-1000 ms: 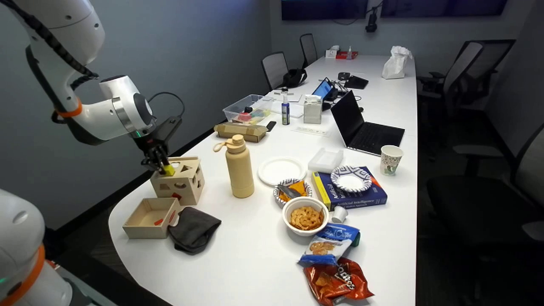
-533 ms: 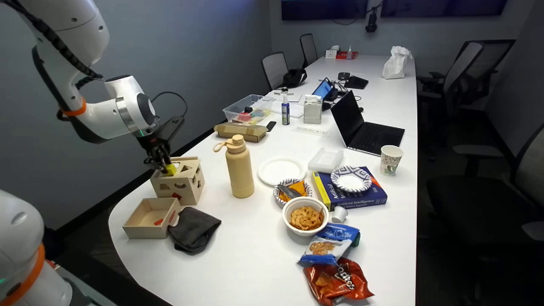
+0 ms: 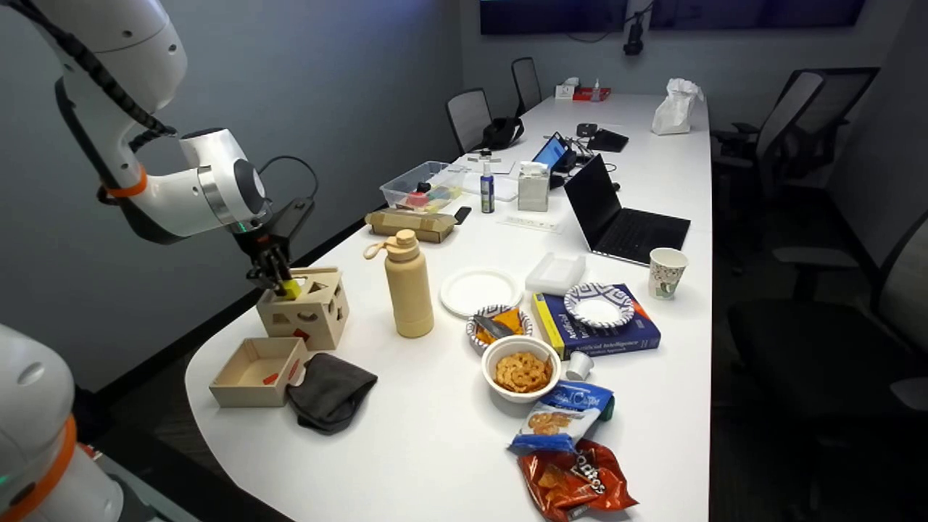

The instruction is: Put the yellow block into the shape sorting box

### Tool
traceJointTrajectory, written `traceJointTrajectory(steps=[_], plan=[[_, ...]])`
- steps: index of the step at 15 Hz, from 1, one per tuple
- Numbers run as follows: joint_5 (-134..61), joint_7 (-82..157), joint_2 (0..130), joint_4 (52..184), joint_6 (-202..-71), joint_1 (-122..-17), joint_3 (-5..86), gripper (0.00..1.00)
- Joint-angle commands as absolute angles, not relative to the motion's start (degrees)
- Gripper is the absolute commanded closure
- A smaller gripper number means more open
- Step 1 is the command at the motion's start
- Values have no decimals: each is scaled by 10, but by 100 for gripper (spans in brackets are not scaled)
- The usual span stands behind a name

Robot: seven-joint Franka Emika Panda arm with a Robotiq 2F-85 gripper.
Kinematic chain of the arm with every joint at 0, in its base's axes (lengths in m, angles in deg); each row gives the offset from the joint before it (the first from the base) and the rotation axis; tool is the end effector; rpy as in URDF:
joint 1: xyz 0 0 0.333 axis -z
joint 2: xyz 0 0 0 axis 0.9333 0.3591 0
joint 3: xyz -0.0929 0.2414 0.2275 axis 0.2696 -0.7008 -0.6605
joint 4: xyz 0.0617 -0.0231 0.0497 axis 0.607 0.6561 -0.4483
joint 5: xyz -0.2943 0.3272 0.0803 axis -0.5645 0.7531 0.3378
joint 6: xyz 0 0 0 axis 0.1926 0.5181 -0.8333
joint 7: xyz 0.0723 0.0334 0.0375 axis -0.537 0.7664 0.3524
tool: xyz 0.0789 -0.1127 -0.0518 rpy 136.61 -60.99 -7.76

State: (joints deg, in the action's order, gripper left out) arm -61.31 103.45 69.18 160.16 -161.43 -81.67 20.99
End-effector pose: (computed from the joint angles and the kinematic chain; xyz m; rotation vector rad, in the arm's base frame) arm 0.4771 0.2857 0.1295 1.6480 2.5306 0.1103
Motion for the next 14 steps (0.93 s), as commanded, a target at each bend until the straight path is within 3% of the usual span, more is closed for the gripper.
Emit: traceJointTrajectory(steps=[1,14], plan=[[-601,1059,695,1604,-1612,-810,201,90],[-589,1070,681,1620,-1599,-808,197,90]])
